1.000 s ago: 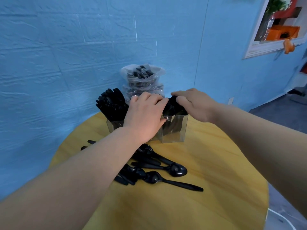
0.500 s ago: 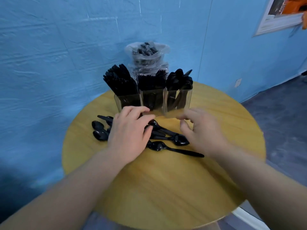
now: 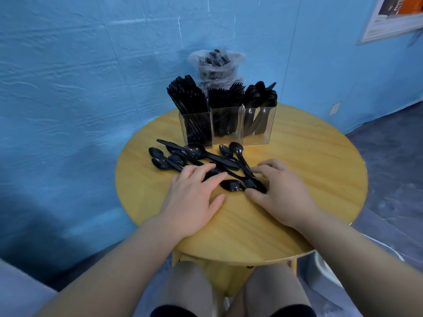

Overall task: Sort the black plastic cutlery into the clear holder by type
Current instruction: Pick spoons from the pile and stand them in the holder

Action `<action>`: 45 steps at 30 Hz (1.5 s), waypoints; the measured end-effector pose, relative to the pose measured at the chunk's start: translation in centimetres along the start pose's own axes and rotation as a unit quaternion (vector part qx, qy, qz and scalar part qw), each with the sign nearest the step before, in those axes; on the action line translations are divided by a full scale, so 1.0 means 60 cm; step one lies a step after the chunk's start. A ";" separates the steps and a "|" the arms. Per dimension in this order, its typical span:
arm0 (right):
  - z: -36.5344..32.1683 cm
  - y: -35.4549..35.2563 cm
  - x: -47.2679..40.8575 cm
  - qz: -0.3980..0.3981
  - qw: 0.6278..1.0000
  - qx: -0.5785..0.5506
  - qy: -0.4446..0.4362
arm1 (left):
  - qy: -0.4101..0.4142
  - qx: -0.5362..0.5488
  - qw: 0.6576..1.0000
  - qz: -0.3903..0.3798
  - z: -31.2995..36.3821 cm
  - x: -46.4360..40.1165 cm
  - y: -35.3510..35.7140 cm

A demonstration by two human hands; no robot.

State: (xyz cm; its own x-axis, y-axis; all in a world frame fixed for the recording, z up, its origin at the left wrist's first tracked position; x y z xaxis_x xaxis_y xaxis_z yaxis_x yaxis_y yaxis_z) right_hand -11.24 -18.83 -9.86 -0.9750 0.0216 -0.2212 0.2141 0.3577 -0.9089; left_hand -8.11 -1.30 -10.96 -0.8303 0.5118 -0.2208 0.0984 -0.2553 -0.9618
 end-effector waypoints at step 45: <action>0.055 -0.046 0.045 0.251 0.904 -0.297 0.178 | -0.128 0.306 0.930 0.158 0.010 -0.012 -0.043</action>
State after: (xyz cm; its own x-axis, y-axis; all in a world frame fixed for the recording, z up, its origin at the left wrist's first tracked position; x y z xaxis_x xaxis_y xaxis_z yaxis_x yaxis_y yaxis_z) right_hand -14.25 -22.81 -9.10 -0.7436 0.5816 -0.3298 0.6685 0.6550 -0.3523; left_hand -8.06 -1.49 -8.24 -0.9240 0.1389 -0.3562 0.0951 -0.8189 -0.5660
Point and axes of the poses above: each hand's wrist, its own x-axis away from the middle knuckle, its own y-axis out of the palm, z = x × y, the point moved 5 cm from there along -x, towards the middle knuckle, and after that the axes turned 5 degrees about x, right-handed, at the moved point
